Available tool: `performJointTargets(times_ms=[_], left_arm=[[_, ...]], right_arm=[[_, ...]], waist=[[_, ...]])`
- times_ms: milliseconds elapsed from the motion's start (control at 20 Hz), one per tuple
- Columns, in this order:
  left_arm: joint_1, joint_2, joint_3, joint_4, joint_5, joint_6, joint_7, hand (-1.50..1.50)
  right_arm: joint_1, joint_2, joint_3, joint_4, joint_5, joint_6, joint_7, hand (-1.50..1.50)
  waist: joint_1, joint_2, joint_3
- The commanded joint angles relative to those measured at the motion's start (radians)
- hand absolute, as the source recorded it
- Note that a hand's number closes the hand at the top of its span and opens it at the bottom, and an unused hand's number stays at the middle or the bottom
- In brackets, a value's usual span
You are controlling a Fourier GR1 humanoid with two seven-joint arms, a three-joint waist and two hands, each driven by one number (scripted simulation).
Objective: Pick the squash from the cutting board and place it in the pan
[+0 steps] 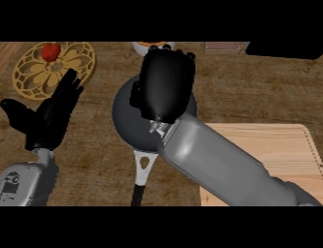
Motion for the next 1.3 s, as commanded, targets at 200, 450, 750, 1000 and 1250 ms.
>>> performJointTargets(times_ms=[200, 450, 750, 1000, 1250], left_arm=[[-0.032, 0.029, 0.045, -0.005, 0.018, 0.002, 0.032, 0.0], [0.014, -0.009, 0.023, -0.001, -0.009, 0.021, -0.021, 0.0], [0.036, 0.01, 0.032, 0.014, 0.014, -0.027, -0.043, 0.0], [0.006, 0.006, 0.037, 0.002, 0.007, -0.002, -0.012, 0.0], [0.018, -0.005, 0.016, -0.039, 0.003, -0.001, 0.019, 0.0]], right_arm=[[0.017, 0.012, 0.062, 0.196, -0.081, -0.3, 0.115, 1.5], [0.03, 0.012, 0.08, 0.322, -0.157, -0.45, 0.003, 1.5], [0.06, 0.012, 0.043, 0.469, -0.259, -0.546, -0.02, 1.5], [0.127, 0.012, -0.024, 0.515, -0.373, -0.633, -0.076, -1.5], [0.083, 0.012, 0.037, 0.578, -0.484, -0.762, -0.155, -1.5]], waist=[[-0.03, 0.004, 0.002], [-0.037, 0.004, 0.002], [-0.021, 0.011, 0.002], [-0.038, 0.007, 0.003], [-0.024, 0.006, 0.004]])
